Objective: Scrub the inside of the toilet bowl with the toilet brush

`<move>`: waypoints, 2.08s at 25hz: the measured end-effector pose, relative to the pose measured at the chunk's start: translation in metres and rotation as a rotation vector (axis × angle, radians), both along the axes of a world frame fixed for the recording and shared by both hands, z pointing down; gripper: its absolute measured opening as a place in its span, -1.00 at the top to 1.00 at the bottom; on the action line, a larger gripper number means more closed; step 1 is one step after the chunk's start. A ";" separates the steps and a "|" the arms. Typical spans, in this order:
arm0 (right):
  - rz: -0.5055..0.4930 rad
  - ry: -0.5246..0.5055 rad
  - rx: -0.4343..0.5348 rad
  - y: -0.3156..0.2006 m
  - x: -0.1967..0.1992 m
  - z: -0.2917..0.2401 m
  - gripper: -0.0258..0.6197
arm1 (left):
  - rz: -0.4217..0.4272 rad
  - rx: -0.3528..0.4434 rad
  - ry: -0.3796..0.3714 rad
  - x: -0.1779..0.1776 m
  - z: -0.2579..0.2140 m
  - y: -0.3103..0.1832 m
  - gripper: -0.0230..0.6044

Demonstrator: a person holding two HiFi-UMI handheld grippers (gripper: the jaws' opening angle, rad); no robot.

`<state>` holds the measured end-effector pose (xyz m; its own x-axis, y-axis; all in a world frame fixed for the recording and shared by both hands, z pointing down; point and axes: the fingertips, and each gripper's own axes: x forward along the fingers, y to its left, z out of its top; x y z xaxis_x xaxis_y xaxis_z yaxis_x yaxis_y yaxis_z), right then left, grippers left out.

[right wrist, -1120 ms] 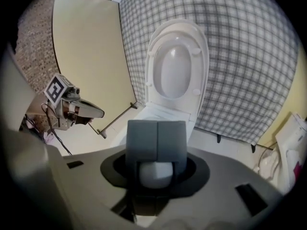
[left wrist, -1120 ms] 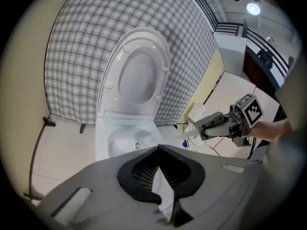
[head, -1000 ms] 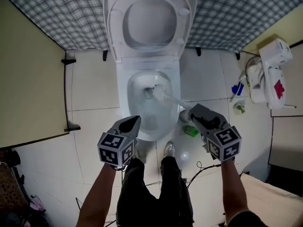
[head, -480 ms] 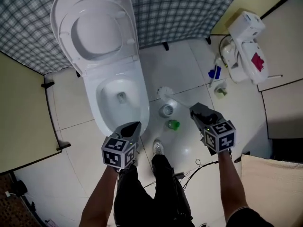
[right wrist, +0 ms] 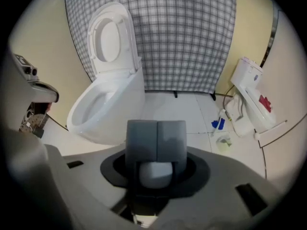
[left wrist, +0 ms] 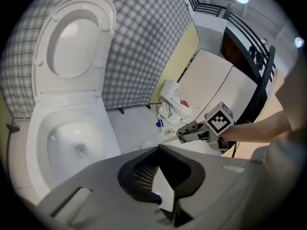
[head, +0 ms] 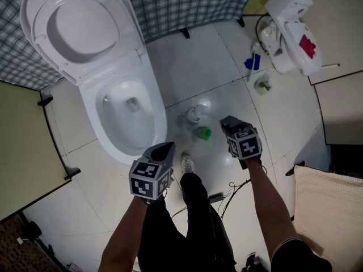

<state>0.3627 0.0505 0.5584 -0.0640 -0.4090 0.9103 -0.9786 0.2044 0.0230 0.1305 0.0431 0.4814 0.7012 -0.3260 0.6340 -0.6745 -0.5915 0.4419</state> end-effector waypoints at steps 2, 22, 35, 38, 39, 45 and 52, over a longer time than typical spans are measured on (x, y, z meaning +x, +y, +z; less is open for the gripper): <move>-0.001 0.024 -0.034 -0.002 0.005 0.030 0.39 | 0.004 -0.009 -0.005 0.004 0.016 0.002 0.91; -0.319 0.162 -0.195 -0.055 -0.034 0.182 0.39 | -0.124 -0.059 0.006 0.001 0.090 -0.002 0.91; -0.362 0.170 -0.186 -0.074 -0.047 0.200 0.35 | -0.205 -0.080 -0.012 -0.024 0.103 -0.003 0.91; -0.309 0.143 -0.147 -0.077 -0.042 0.189 0.11 | -0.198 -0.078 -0.007 -0.020 0.100 -0.003 0.91; -0.290 0.126 -0.133 -0.078 -0.041 0.184 0.01 | -0.194 -0.078 -0.005 -0.019 0.099 -0.002 0.91; -0.267 0.095 -0.075 -0.067 -0.037 0.141 -0.10 | -0.181 -0.071 0.000 -0.020 0.089 0.000 0.91; -0.260 -0.113 0.213 -0.072 -0.087 0.009 -0.10 | -0.182 -0.007 0.021 -0.033 0.047 -0.021 0.91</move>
<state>0.2761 -0.0216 0.5678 -0.2868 -0.5458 0.7873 -0.8931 0.4496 -0.0137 0.0972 0.0225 0.5282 0.6438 -0.4446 0.6228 -0.7610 -0.4571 0.4604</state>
